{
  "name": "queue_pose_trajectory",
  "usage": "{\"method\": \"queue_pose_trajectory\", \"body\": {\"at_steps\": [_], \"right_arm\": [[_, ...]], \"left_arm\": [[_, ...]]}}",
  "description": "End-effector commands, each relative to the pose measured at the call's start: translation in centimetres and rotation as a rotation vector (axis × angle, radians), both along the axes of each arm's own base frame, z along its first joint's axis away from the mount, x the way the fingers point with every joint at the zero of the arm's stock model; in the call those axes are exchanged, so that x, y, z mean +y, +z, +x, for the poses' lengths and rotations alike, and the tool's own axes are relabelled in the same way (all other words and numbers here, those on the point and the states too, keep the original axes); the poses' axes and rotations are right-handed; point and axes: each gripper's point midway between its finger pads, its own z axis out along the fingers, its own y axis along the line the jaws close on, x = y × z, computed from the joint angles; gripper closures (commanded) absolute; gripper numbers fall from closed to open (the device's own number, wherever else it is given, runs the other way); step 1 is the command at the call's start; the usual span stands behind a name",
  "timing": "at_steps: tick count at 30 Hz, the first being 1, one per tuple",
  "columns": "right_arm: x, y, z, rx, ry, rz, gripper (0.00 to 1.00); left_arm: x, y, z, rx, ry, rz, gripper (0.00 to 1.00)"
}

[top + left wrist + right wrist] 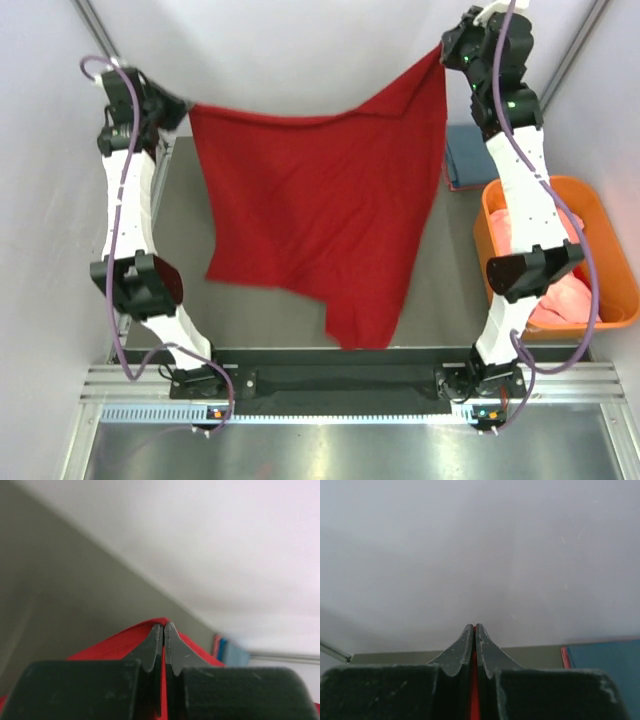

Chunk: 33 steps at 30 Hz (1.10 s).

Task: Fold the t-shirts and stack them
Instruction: Flatten the tshirt out

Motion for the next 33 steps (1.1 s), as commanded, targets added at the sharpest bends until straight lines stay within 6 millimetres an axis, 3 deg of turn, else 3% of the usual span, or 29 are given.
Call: {"method": "queue_pose_trajectory", "body": {"at_steps": [1, 3, 5, 7, 8, 9, 10, 11, 12, 13, 16, 17, 18, 19, 20, 21, 22, 23, 24, 25, 26, 27, 28, 29, 31, 33], "right_arm": [[-2.7, 14.0, -4.7, -0.435, -0.039, 0.047, 1.00], [-4.0, 15.3, -5.1, -0.487, -0.089, 0.030, 1.00], [-5.5, 17.0, -6.2, -0.543, -0.145, -0.030, 1.00], [-7.2, 17.2, -6.9, -0.538, -0.186, -0.053, 1.00], [-7.6, 17.7, -8.1, -0.541, -0.187, -0.062, 1.00], [-7.8, 17.5, -8.5, -0.526, -0.190, -0.072, 1.00], [-7.8, 17.1, -8.9, -0.504, -0.184, -0.089, 1.00], [-7.3, 16.3, -9.9, -0.482, -0.146, -0.114, 1.00], [-6.9, 15.6, -10.4, -0.467, -0.122, -0.122, 1.00], [-6.5, 14.7, -10.9, -0.441, -0.098, -0.128, 1.00], [-5.3, 9.5, -12.8, -0.300, -0.014, -0.135, 1.00], [-5.3, 6.1, -14.1, -0.229, -0.001, -0.117, 1.00], [-5.2, 4.1, -14.6, -0.188, 0.004, -0.105, 1.00], [-5.6, 0.0, -16.1, -0.113, -0.006, -0.063, 1.00], [-5.8, -2.1, -17.0, -0.078, -0.016, -0.038, 1.00], [-6.0, -4.5, -17.8, -0.033, -0.026, -0.012, 1.00], [-6.4, -5.4, -20.1, -0.036, -0.037, 0.025, 1.00], [-6.8, -11.7, -19.9, 0.101, -0.077, 0.084, 1.00], [-7.0, -15.6, -21.0, 0.208, -0.101, 0.112, 1.00], [-7.3, -20.6, -22.4, 0.311, -0.127, 0.137, 1.00], [-6.7, -23.6, -23.4, 0.389, -0.119, 0.203, 1.00], [-5.9, -26.2, -24.3, 0.448, -0.081, 0.224, 1.00], [-5.0, -30.5, -25.6, 0.517, -0.035, 0.227, 1.00], [-3.8, -32.0, -26.4, 0.554, 0.031, 0.253, 1.00], [-3.7, -35.8, -28.0, 0.632, 0.025, 0.265, 1.00], [-4.0, -37.6, -29.0, 0.683, 0.008, 0.253, 1.00]], "left_arm": [[-0.8, 14.9, 1.3, -0.442, -0.048, 0.011, 1.00], [-1.1, 18.1, 1.6, -0.518, -0.067, -0.004, 1.00], [-1.4, 19.4, 1.2, -0.547, -0.083, -0.014, 1.00], [-1.7, 19.9, 0.2, -0.550, -0.084, -0.012, 1.00], [-1.9, 19.6, -0.3, -0.540, -0.093, 0.003, 1.00], [-1.7, 17.1, 0.2, -0.477, -0.090, 0.005, 1.00], [-1.7, 17.8, -1.7, -0.484, -0.079, 0.024, 1.00], [-1.4, 16.5, -2.2, -0.446, -0.064, 0.062, 1.00], [-0.5, 12.6, -1.9, -0.357, -0.017, 0.074, 1.00], [-0.4, 13.4, -4.3, -0.373, 0.010, 0.105, 1.00], [1.4, 8.1, -7.9, -0.246, 0.119, 0.174, 1.00], [1.8, 6.6, -8.9, -0.214, 0.141, 0.195, 1.00], [2.2, 4.0, -11.2, -0.155, 0.178, 0.199, 1.00], [3.0, -0.2, -12.3, -0.060, 0.222, 0.208, 1.00], [3.1, 1.4, -13.6, -0.103, 0.250, 0.213, 1.00], [3.1, -0.9, -15.6, -0.078, 0.266, 0.209, 1.00], [3.4, -2.2, -16.5, -0.065, 0.298, 0.209, 1.00], [3.4, -6.3, -17.2, -0.003, 0.306, 0.194, 1.00], [3.5, -6.5, -18.7, -0.030, 0.328, 0.194, 1.00], [4.0, -8.5, -19.5, 0.015, 0.360, 0.202, 1.00], [4.3, -12.1, -20.5, 0.097, 0.382, 0.205, 1.00], [4.8, -13.6, -21.4, 0.139, 0.416, 0.213, 1.00], [5.1, -15.8, -22.5, 0.215, 0.443, 0.218, 1.00], [6.1, -18.6, -23.6, 0.287, 0.491, 0.248, 1.00], [6.8, -21.1, -24.8, 0.361, 0.540, 0.268, 1.00], [7.6, -23.4, -25.9, 0.429, 0.609, 0.266, 1.00]]}}
